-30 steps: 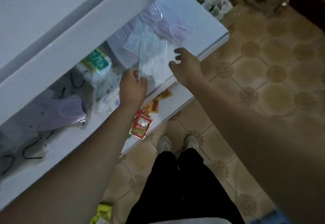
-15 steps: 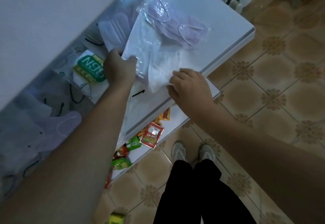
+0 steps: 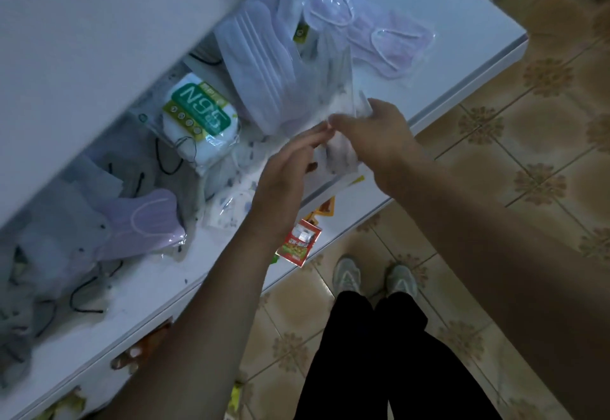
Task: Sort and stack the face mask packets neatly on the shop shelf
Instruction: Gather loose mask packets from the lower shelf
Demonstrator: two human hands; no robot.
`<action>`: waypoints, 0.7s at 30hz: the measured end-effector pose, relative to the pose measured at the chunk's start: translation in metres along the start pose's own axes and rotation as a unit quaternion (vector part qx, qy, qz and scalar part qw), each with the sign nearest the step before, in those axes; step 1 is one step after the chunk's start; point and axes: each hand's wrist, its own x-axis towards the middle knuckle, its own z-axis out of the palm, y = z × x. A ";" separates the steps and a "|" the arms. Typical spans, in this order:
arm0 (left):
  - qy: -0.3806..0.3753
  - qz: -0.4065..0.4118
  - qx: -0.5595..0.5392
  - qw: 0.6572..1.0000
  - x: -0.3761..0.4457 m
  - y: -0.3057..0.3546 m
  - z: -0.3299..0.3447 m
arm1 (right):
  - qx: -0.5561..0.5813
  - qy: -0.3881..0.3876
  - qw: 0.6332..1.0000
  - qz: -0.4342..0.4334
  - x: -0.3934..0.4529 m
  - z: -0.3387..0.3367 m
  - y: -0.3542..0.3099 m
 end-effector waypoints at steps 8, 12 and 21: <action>0.273 0.091 0.251 0.924 0.090 -0.014 -0.026 | 0.177 0.074 0.981 -0.034 0.012 -0.043 0.013; 0.194 0.097 0.457 0.863 0.123 -0.025 -0.019 | 0.204 0.069 0.975 -0.061 0.017 -0.060 0.022; 0.308 0.100 0.454 0.830 0.131 -0.012 -0.023 | 0.154 0.073 0.983 -0.067 0.035 -0.085 0.023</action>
